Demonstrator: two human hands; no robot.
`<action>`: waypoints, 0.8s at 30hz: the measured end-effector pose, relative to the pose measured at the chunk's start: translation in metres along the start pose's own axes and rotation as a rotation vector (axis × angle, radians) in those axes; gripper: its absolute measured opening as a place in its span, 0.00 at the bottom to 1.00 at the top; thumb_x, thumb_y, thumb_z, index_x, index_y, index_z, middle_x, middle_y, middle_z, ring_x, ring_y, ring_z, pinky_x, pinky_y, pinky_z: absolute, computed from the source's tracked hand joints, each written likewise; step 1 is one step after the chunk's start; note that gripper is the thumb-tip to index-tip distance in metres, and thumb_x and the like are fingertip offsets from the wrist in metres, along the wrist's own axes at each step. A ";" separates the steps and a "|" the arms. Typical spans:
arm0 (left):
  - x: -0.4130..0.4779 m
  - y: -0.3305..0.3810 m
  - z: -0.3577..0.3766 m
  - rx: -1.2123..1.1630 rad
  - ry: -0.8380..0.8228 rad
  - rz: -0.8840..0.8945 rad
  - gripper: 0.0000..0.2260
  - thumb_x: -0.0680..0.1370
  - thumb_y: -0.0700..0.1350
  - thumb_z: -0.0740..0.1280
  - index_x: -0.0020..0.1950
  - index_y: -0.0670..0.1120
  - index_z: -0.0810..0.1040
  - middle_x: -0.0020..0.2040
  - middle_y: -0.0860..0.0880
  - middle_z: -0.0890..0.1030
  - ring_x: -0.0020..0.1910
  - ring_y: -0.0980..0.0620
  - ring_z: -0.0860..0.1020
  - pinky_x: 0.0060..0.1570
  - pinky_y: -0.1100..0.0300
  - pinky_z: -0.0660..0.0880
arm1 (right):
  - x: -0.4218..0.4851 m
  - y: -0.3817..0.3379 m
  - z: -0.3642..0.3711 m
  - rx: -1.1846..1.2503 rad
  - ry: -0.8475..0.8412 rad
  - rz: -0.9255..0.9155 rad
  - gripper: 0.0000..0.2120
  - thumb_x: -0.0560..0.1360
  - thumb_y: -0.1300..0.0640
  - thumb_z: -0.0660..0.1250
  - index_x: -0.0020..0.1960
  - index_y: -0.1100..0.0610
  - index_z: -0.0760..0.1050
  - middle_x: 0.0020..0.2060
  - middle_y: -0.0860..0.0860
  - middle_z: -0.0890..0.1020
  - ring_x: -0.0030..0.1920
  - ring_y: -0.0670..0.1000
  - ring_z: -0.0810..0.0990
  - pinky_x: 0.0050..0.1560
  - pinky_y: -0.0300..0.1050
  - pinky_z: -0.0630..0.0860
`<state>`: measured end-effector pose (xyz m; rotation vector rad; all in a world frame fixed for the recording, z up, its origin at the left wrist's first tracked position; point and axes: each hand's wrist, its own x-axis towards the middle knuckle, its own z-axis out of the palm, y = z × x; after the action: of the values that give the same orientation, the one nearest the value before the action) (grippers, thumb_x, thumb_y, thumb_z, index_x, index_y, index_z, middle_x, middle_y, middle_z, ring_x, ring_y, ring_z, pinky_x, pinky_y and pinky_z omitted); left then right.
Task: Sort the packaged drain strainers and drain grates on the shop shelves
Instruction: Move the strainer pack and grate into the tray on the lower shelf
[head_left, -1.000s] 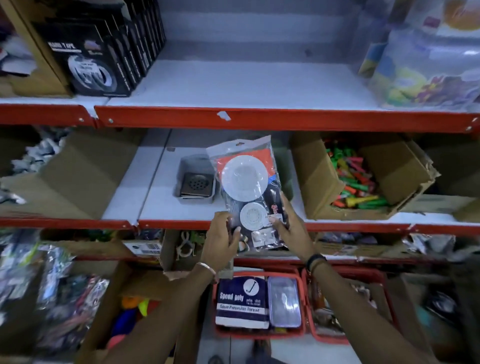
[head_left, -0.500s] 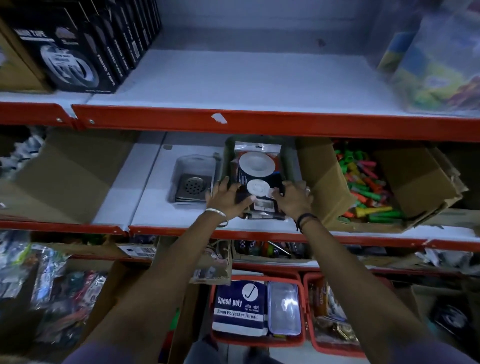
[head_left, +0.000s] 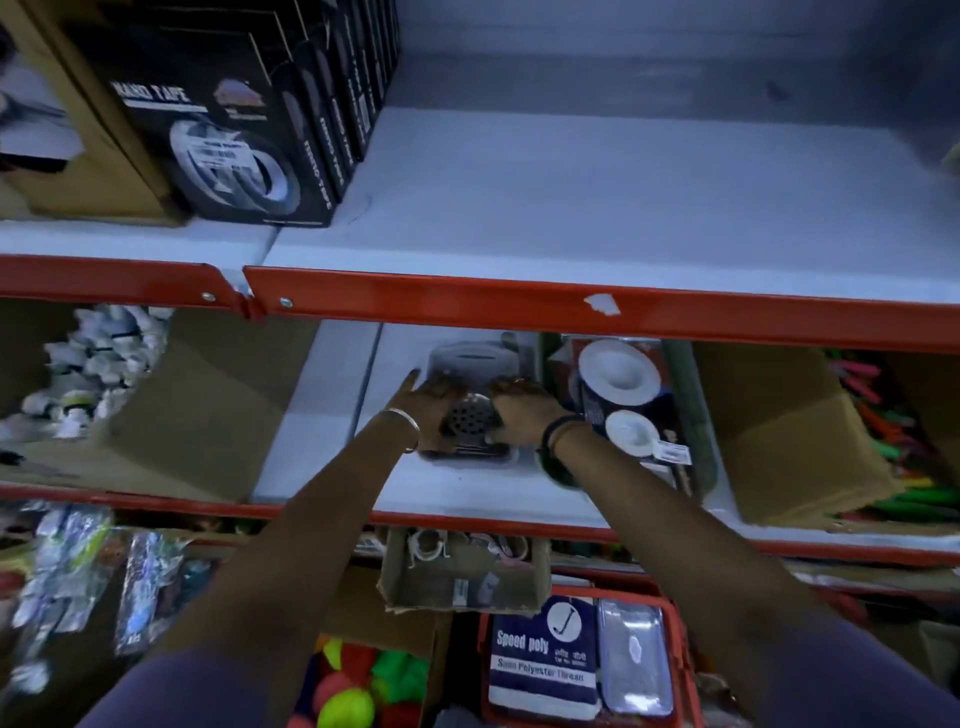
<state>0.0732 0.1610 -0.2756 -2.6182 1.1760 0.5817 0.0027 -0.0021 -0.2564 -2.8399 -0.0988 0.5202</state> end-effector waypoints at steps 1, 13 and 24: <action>0.006 -0.002 0.001 0.055 -0.034 0.016 0.44 0.71 0.61 0.67 0.77 0.47 0.47 0.79 0.47 0.52 0.78 0.49 0.49 0.75 0.44 0.40 | 0.011 -0.002 0.007 -0.036 -0.047 0.022 0.31 0.69 0.50 0.73 0.66 0.61 0.68 0.63 0.60 0.74 0.63 0.61 0.74 0.60 0.51 0.73; 0.023 -0.004 0.018 0.119 0.059 0.074 0.37 0.73 0.54 0.68 0.76 0.43 0.56 0.77 0.41 0.57 0.77 0.42 0.53 0.75 0.44 0.43 | 0.034 0.002 0.037 -0.283 -0.061 0.016 0.46 0.61 0.43 0.75 0.72 0.59 0.60 0.70 0.59 0.66 0.72 0.60 0.61 0.77 0.57 0.44; 0.024 -0.003 0.014 0.110 -0.001 0.020 0.42 0.72 0.57 0.67 0.77 0.44 0.48 0.78 0.43 0.51 0.78 0.45 0.46 0.74 0.45 0.38 | 0.018 -0.002 0.026 -0.209 -0.025 0.033 0.43 0.67 0.51 0.74 0.75 0.59 0.57 0.73 0.57 0.65 0.74 0.57 0.61 0.76 0.51 0.43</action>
<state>0.0860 0.1519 -0.2985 -2.5172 1.2004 0.5066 0.0107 0.0084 -0.2853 -3.0434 -0.1178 0.5839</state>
